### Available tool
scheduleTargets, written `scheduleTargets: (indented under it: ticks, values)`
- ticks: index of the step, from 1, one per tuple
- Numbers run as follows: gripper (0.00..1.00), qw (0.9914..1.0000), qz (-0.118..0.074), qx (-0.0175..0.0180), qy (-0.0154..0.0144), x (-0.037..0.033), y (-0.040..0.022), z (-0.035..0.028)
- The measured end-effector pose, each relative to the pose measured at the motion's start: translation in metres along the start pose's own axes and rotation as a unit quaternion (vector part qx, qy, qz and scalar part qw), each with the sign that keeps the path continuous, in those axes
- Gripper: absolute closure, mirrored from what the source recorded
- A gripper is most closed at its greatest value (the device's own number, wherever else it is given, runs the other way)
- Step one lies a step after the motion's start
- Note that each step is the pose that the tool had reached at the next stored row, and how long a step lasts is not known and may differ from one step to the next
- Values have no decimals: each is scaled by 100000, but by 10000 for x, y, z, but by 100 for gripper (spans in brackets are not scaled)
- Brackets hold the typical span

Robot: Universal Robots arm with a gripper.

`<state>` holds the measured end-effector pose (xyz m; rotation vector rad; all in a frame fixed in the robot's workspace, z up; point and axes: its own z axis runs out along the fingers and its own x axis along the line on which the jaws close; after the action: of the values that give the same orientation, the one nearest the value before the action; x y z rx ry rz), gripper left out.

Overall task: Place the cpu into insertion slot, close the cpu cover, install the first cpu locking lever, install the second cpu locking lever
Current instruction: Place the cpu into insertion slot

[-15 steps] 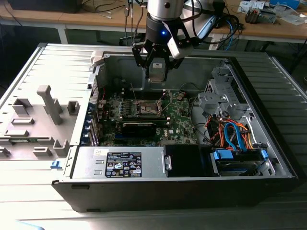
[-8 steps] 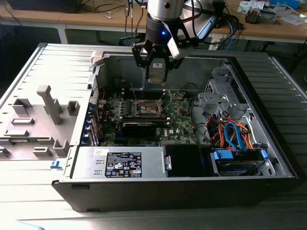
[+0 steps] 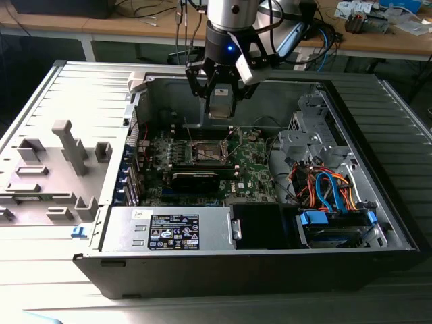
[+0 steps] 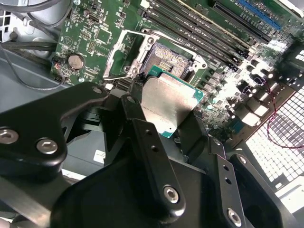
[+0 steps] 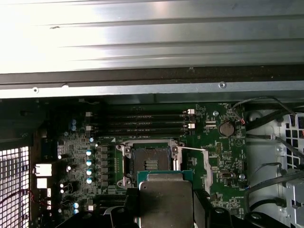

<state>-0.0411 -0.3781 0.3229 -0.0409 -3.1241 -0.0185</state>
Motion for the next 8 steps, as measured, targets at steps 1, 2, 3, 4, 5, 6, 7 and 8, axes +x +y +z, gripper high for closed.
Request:
scheduleTargets:
  ticks: [1, 2, 3, 4, 5, 6, 7, 8]
  values:
    - [45, 100000, 4, 38, -3, 0, 0, 1]
    - [45, 100000, 6, 62, -2, 0, -1, 2]
    - [45, 100000, 5, 87, -3, 0, -1, 3]
    - [45, 100000, 5, 109, -5, 0, -1, 4]
    - [45, 100000, 6, 141, -5, 0, -2, 5]
    - [45, 100000, 8, 188, -5, 0, -2, 7]
    - [45, 100000, 8, 221, -6, 0, -2, 8]
    - [45, 100000, 7, 249, -6, 0, -2, 9]
